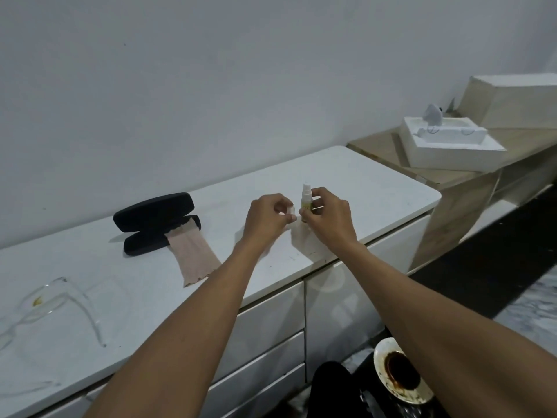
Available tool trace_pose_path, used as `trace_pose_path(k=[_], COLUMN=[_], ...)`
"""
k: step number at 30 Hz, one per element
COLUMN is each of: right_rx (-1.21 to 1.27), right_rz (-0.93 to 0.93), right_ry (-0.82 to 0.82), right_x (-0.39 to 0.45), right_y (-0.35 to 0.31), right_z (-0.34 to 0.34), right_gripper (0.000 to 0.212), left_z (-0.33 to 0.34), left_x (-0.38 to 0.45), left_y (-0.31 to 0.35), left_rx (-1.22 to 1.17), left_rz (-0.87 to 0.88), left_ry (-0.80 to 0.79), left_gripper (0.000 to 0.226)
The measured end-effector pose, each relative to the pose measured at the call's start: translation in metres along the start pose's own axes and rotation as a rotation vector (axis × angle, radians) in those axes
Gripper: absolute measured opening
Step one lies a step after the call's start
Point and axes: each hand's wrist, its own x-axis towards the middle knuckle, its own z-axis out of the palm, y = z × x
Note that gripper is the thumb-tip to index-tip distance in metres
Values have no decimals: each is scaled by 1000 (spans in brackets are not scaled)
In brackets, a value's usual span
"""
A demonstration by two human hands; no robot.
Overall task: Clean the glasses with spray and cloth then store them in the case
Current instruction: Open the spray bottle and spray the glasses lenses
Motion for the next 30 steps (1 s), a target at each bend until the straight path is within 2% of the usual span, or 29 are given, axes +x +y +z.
trace_pose_path(k=[5, 9, 12, 15, 17, 28, 30], right_rx=[15, 71, 112, 132, 151, 221, 235], right_rz=[-23, -74, -151, -271, -341, -662, -694], right_ry=[22, 76, 95, 82, 52, -172, -207], right_x=[0, 6, 11, 9, 5, -55, -70], right_y=[1, -17, -44, -75, -95, -208, -222], right_z=[1, -1, 0, 7, 16, 117, 135], right_gripper=[29, 26, 37, 58, 63, 63, 63], left_z=[10, 0, -25, -64, -97, -300, -324], left_x=[-11, -14, -15, -22, -33, -161, -191], left_y=[-11, -5, 0, 2, 1, -54, -65], left_rx=[69, 62, 172, 213, 225, 431, 516], left_rz=[-36, -64, -7, 8, 7, -141, -172], left_ry=[-16, -99, -95, -11, 56, 493, 553], left_gripper=[25, 53, 63, 60, 55, 29, 32])
